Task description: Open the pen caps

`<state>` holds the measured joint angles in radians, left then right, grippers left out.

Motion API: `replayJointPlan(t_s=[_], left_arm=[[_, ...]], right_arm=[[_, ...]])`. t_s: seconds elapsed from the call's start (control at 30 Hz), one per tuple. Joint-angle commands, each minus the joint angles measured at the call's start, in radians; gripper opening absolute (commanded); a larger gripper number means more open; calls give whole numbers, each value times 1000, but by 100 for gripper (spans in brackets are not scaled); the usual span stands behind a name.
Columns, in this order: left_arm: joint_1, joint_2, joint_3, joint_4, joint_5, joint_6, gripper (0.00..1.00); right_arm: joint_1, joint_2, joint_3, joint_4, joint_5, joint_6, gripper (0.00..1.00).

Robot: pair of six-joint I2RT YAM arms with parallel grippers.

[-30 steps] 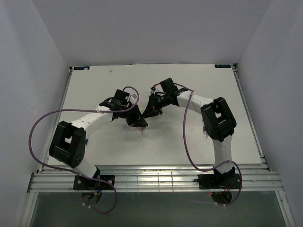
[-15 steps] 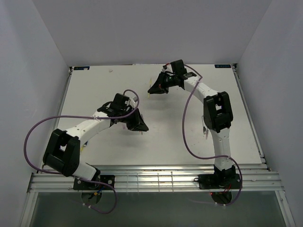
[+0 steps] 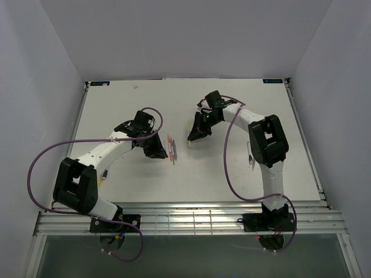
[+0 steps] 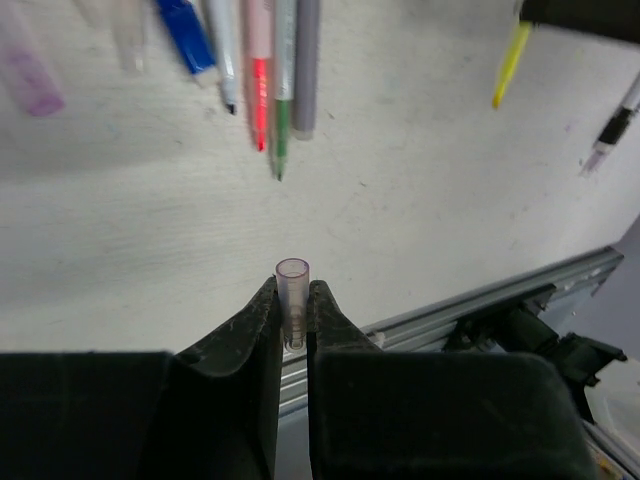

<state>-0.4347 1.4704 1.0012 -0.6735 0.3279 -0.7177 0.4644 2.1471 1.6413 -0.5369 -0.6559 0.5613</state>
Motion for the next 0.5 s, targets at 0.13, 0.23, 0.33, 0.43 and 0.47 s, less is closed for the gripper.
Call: replayJointPlan(t_s=[0.13, 0.23, 0.33, 0.43, 0.47], left_arm=[[39, 16, 10, -66, -223, 47, 0], [40, 37, 5, -64, -282, 57, 0], [56, 51, -4, -67, -349, 57, 0], [79, 48, -24, -43, -372, 70, 0], [88, 50, -27, -37, -378, 72, 0]], right_arm=[[79, -69, -89, -44, 19, -95, 8], [105, -61, -106, -48, 32, -101, 8], [115, -58, -118, -44, 24, -98, 8], [118, -47, -115, -44, 13, -95, 8], [117, -43, -109, -46, 13, -95, 8]])
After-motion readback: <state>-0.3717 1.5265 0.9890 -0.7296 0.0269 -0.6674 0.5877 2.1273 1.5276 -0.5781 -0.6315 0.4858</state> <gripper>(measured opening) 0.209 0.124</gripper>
